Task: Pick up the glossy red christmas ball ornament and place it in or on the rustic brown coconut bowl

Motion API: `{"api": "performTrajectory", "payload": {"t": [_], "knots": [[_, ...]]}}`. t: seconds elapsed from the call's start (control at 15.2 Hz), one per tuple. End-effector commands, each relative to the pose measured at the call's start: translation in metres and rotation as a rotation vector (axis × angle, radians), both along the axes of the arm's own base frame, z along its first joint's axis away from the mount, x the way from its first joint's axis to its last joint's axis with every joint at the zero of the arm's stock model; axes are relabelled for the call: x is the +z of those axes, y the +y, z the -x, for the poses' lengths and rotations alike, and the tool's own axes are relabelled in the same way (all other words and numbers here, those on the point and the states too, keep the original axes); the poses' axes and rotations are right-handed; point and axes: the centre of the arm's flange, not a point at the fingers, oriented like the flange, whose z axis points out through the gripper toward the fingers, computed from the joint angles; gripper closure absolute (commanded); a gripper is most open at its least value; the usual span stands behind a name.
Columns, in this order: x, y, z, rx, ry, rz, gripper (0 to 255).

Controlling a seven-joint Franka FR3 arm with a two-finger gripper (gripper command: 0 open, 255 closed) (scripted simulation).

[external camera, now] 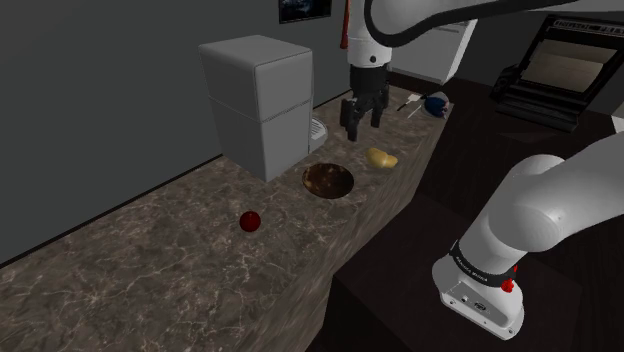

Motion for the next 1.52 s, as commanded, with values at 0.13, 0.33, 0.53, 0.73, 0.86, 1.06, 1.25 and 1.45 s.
{"api": "performTrajectory", "payload": {"t": [0.13, 0.33, 0.53, 0.73, 0.86, 1.06, 1.25, 1.45], "knots": [[-0.031, 0.038, -0.029, -0.019, 0.016, 0.009, 0], [-0.055, 0.065, -0.050, -0.032, 0.029, 0.016, 0], [-0.079, 0.091, -0.071, -0.045, 0.041, 0.023, 0], [-0.104, 0.117, -0.092, -0.058, 0.054, 0.031, 0], [-0.120, 0.133, -0.106, -0.067, 0.062, 0.036, 0], [-0.146, 0.158, -0.127, -0.080, 0.075, 0.043, 0], [-0.172, 0.183, -0.148, -0.093, 0.087, 0.050, 0], [-0.198, 0.207, -0.169, -0.106, 0.100, 0.057, 0]]}}
